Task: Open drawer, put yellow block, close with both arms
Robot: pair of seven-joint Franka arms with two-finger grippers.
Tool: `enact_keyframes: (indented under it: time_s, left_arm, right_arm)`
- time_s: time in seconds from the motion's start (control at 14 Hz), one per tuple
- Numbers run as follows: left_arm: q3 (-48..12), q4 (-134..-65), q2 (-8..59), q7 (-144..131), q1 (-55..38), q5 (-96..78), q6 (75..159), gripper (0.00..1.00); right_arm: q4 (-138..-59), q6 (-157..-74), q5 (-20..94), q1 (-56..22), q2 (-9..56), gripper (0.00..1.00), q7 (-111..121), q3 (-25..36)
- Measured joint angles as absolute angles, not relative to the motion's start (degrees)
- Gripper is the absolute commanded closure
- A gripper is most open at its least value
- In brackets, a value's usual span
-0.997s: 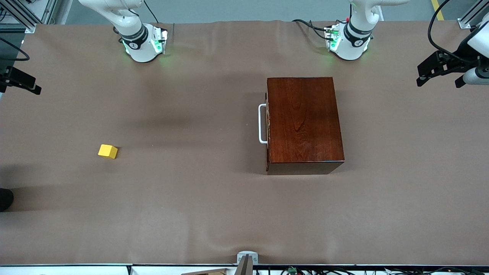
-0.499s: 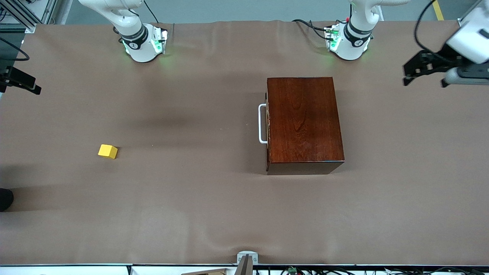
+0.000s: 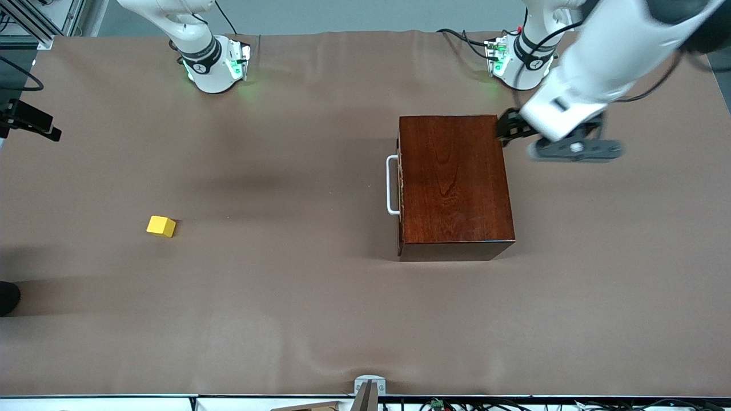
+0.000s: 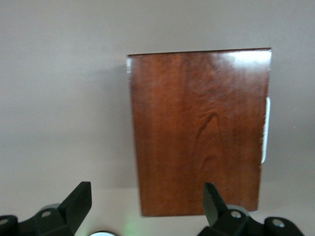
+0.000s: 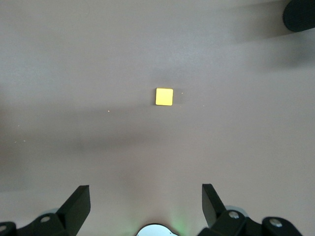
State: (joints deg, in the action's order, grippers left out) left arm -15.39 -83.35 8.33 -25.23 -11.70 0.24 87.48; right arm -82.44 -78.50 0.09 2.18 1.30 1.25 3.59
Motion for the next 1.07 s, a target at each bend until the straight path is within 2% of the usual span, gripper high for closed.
enact_keyframes:
  time_s: [0.28,0.85,1.07]
  left_arm:
    - [-15.5,-82.3,13.0,-34.2,-19.4,0.2,94.2,0.00]
    - [-14.4,-73.0,28.2,-44.9,-35.5,4.9,99.7,0.00]
    - [-7.8,-71.1,33.2,-49.0,-44.2,6.1,101.1,0.00]
  right_arm:
    - [-82.4,-78.5,0.1,2.2,1.3,0.00,1.3,3.6]
    - [-82.4,-78.5,0.1,2.2,1.3,0.00,1.3,3.6]
    - [-82.4,-78.5,0.1,2.2,1.3,0.00,1.3,3.6]
